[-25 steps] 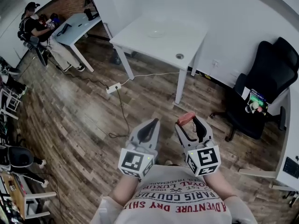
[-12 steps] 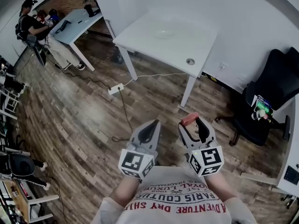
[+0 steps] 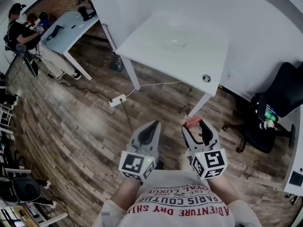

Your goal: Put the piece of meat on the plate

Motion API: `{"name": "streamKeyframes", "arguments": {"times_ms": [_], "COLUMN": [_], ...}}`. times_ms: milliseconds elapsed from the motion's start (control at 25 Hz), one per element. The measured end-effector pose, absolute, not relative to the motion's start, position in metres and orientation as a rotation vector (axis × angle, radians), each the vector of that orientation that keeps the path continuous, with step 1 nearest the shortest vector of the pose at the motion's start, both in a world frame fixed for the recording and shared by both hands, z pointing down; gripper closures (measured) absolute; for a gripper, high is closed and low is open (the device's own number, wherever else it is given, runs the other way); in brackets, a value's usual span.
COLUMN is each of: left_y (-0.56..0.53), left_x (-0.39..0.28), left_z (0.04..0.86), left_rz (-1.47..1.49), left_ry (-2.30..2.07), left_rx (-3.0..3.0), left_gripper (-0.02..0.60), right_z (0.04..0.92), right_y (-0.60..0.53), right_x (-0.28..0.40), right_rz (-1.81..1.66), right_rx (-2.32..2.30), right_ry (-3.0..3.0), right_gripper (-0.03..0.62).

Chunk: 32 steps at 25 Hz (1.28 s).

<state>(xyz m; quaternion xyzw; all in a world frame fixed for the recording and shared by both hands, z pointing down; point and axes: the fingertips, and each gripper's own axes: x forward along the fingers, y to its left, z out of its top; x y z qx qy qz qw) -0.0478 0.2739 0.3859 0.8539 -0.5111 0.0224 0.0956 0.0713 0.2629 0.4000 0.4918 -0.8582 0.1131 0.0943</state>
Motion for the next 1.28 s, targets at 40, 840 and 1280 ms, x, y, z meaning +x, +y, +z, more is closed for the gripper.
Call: {"name": "streamKeyframes", "arguments": {"times_ms": [40,840,1280], "left_y": [0.262,0.114,-0.04], "left_x": [-0.061,-0.192,-0.175], "left_z": [0.387,0.421,0.41], "left_rz": [0.068,0.083,0.137], "left_ry": [-1.517,-1.498,-1.446], "left_rx": [2.523,2.452,2.506], "left_gripper": [0.575,0.575,0.575], "right_z": [0.399,0.432,0.423], "right_y": [0.252,0.103,-0.049], "right_x": [0.061,-0.065,-0.055], "right_rz": [0.337,0.452,0.484], "right_rx": [1.471,1.462,1.484], "right_ry": [-2.54,-2.466,-2.467], "right_gripper": [0.315,0.315,0.315]}}
